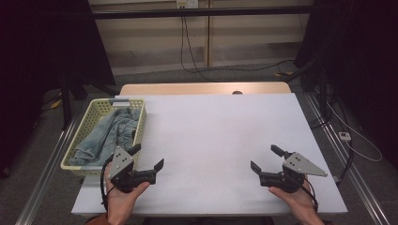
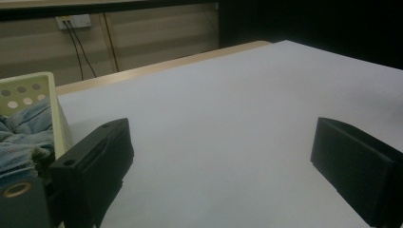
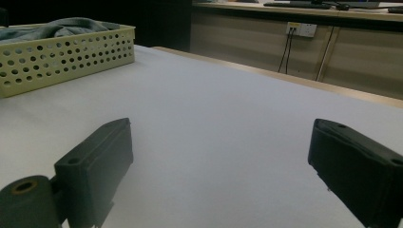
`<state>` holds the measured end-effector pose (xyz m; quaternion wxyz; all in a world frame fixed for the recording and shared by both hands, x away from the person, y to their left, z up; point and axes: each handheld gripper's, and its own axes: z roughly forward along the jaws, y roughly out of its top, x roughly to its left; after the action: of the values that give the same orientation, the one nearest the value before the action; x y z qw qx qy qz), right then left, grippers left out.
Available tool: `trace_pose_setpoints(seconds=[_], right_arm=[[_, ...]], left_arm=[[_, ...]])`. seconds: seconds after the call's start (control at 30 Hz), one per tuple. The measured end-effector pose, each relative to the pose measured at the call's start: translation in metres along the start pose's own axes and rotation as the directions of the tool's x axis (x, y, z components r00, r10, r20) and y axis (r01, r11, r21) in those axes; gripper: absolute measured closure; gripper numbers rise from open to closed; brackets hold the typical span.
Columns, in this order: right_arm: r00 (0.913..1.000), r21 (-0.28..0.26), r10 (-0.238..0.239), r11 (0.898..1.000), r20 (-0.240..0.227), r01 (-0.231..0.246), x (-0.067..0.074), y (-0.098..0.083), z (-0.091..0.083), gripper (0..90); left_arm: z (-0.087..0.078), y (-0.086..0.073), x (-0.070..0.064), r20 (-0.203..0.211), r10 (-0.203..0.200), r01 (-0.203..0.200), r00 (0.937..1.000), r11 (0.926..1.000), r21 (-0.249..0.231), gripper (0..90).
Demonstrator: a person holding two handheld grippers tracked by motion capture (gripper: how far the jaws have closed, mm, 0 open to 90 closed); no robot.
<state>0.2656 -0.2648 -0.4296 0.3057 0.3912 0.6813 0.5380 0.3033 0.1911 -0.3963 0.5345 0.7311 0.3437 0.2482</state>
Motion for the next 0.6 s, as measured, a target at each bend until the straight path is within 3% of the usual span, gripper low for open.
trace_pose_setpoints(seconds=[0.6], right_arm=[[0.9999, 0.000, 0.013, 1.000, -0.007, -0.013, -0.0018, -0.0009, -0.0005, 6.4]], left_arm=[[0.0012, 0.0022, 0.0010, -0.008, -0.008, 0.008, 0.9999, 0.9999, 0.010, 5.9]])
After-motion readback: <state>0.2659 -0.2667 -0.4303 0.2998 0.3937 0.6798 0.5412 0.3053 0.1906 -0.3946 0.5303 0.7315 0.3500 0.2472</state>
